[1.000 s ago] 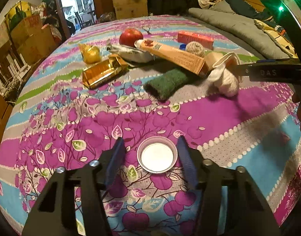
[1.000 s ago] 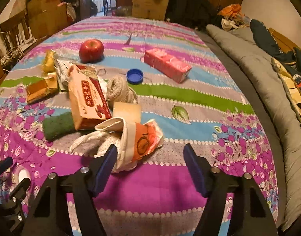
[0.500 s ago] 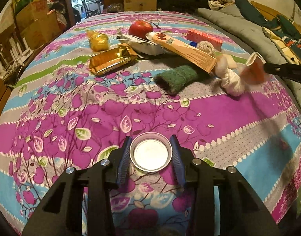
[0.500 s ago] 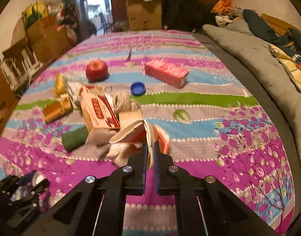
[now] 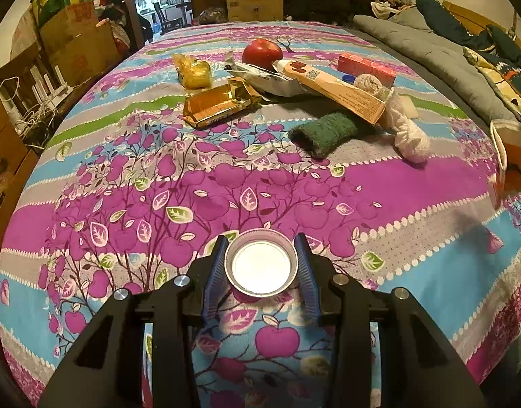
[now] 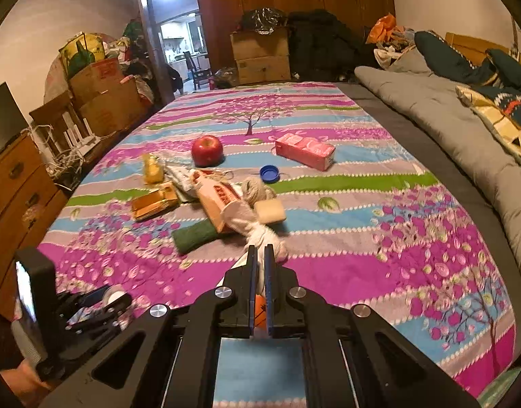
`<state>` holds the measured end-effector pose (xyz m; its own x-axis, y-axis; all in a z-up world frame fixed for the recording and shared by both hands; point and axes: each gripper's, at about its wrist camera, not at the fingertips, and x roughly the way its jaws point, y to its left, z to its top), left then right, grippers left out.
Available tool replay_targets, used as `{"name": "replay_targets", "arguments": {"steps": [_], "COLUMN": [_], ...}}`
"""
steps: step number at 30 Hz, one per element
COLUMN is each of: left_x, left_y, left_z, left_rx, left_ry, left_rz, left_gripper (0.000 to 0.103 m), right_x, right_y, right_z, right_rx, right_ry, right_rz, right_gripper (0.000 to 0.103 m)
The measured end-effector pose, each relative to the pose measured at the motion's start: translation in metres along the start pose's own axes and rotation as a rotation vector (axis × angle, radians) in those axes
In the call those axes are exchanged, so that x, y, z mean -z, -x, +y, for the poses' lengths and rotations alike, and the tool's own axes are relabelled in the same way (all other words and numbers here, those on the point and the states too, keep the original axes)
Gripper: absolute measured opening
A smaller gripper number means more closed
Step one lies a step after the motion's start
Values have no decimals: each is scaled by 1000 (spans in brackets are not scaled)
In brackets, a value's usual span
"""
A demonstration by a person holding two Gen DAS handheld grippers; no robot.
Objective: Collect trash
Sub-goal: 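Carry the white lid and plastic bag with both grippers over the green bin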
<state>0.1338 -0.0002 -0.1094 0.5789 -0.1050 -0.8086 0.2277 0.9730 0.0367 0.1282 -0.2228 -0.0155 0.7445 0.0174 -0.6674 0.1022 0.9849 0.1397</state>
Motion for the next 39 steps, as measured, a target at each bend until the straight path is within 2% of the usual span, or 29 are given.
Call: {"name": "replay_targets", "arguments": {"steps": [7, 14, 21, 31, 39], "left_x": [1, 4, 8, 0, -34], "left_y": [10, 21, 30, 51, 76], "left_z": [-6, -1, 7, 14, -19], "left_rx": [-17, 18, 55, 113, 115], "left_ry": [-30, -8, 11, 42, -35], "left_rz": [-24, -41, -53, -78, -146], "left_gripper": [38, 38, 38, 38, 38], "right_x": [31, 66, 82, 67, 43], "right_y": [23, 31, 37, 52, 87], "right_z": [-5, -15, -11, -8, -26], "right_rx": [-27, -55, -71, -89, -59], "right_ry": [-54, -118, -137, -125, -139], "right_rz": [24, 87, 106, 65, -25], "right_gripper": [5, 5, 5, 5, 5]}}
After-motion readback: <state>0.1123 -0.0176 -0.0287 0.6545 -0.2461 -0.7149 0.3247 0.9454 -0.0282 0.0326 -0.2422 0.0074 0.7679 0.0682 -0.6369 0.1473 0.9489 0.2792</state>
